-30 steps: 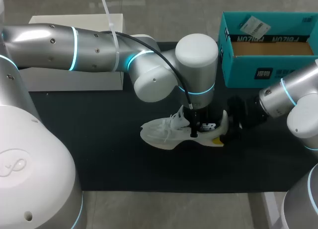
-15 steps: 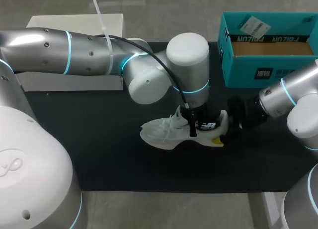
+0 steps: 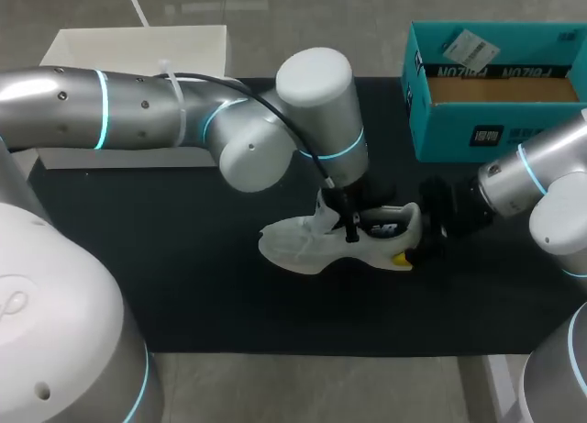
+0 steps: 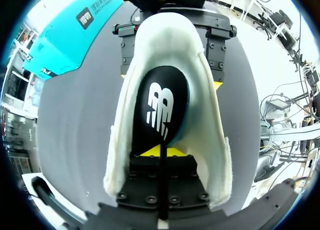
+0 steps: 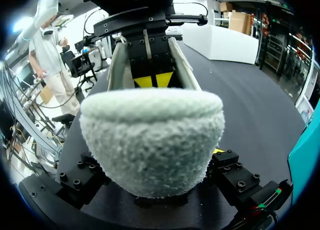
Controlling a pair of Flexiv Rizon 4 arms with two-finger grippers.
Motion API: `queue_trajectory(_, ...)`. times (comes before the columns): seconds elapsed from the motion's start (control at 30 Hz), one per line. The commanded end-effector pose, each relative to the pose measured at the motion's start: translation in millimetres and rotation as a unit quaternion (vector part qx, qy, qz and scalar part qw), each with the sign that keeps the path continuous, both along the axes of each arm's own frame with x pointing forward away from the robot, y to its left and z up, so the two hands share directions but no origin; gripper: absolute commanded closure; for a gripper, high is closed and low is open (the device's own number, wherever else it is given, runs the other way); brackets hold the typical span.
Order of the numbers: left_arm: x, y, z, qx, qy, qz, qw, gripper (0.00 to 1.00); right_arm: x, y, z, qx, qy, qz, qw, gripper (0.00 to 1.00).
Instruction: Take the shoe out of the shoebox, open the shoe tongue, remove and reinsert the insole, then place the shoe into the shoebox
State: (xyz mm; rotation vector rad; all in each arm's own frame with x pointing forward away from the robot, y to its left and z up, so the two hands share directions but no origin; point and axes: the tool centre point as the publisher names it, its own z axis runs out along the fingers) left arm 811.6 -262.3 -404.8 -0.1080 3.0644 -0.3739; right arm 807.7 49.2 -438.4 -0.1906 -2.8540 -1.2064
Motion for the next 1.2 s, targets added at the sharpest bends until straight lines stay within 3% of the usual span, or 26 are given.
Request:
queue_trajectory(0.03, 5.0, 10.0, 9.0, -0.019, 0.014, 0.003, 1.000, 1.00, -0.3, 3.2, -8.9, -0.001, 0.000, 0.000, 1.000, 1.00)
queue_trajectory(0.77, -6.1, 4.6, 64.5, -0.156, 0.179, 0.004, 0.971, 1.00, -0.3, 3.2, -8.9, -0.001, 0.000, 0.000, 1.000, 1.00)
queue_trajectory(1.2, -13.2, -14.1, 115.0, -0.233, 0.194, -0.019, 0.953, 1.00, -0.3, 3.2, -8.9, -0.001, 0.000, 0.000, 1.000, 1.00)
